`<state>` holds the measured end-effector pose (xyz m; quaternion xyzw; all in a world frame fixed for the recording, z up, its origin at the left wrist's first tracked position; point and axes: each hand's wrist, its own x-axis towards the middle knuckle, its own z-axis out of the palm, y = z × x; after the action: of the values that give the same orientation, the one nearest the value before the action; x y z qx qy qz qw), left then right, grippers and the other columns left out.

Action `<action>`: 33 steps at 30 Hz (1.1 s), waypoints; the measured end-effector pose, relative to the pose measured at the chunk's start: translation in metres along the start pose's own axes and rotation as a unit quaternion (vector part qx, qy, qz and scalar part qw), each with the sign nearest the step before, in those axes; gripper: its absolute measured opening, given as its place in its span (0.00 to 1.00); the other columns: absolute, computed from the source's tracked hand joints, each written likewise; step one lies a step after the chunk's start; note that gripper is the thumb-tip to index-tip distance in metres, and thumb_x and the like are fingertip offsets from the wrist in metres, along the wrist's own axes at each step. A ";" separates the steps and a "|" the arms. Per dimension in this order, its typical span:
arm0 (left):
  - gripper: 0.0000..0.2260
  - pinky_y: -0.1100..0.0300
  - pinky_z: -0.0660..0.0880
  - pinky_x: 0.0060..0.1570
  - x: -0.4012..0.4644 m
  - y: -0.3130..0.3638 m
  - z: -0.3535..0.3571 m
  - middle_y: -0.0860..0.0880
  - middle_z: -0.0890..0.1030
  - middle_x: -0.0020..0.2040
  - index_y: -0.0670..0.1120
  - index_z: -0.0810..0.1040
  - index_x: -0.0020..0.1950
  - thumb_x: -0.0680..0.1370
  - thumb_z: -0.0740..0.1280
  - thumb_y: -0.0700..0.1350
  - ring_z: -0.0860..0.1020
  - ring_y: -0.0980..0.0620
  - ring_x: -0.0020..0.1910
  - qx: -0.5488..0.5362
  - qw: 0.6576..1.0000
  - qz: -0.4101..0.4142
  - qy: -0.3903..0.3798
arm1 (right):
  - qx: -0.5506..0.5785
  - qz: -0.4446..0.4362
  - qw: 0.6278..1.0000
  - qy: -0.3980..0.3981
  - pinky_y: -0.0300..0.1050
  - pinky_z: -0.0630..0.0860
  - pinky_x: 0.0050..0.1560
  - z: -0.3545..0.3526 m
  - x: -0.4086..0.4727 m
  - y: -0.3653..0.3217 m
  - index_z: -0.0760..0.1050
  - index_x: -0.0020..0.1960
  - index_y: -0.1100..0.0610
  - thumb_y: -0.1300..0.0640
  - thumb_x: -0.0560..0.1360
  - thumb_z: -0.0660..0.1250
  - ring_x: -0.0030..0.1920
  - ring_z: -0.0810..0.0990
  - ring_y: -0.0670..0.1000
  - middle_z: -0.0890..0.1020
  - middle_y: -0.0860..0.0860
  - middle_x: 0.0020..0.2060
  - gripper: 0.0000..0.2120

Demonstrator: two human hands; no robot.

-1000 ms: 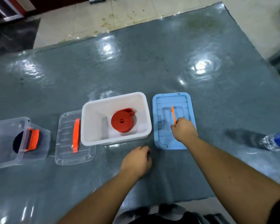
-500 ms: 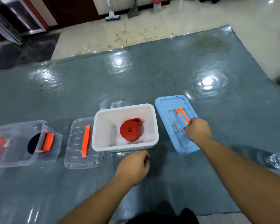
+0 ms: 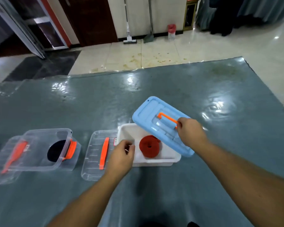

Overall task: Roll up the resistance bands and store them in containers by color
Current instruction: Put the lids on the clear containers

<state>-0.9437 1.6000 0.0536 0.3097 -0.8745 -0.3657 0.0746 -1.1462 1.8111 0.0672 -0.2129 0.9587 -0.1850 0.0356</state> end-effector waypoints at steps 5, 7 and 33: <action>0.08 0.53 0.73 0.49 0.021 -0.041 -0.027 0.57 0.82 0.47 0.52 0.78 0.51 0.84 0.62 0.54 0.80 0.46 0.54 -0.030 0.997 -0.063 0.018 | -0.034 -0.041 0.998 -0.038 0.52 0.77 0.44 0.018 -0.009 -0.039 0.78 0.48 0.57 0.57 0.81 0.61 0.48 0.82 0.61 0.83 0.57 0.45 0.09; 0.09 0.54 0.70 0.46 0.025 -0.052 -0.033 0.54 0.82 0.50 0.53 0.77 0.52 0.84 0.62 0.55 0.80 0.47 0.50 -0.020 0.997 -0.076 0.007 | -0.056 -0.049 0.996 -0.054 0.52 0.78 0.45 0.026 -0.013 -0.048 0.78 0.51 0.56 0.57 0.82 0.60 0.49 0.81 0.60 0.82 0.55 0.47 0.09; 0.17 0.61 0.73 0.52 0.028 -0.076 -0.024 0.55 0.84 0.56 0.51 0.79 0.68 0.79 0.72 0.47 0.81 0.55 0.49 -0.066 0.991 -0.106 -0.049 | 0.047 0.055 0.997 -0.006 0.53 0.80 0.41 0.072 -0.027 -0.077 0.71 0.54 0.49 0.49 0.83 0.63 0.49 0.77 0.54 0.78 0.48 0.48 0.04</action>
<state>-0.9203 1.5276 0.0158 0.3766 -0.8137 -0.4427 0.0130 -1.0809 1.7328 0.0281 -0.1591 0.9590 -0.2265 0.0616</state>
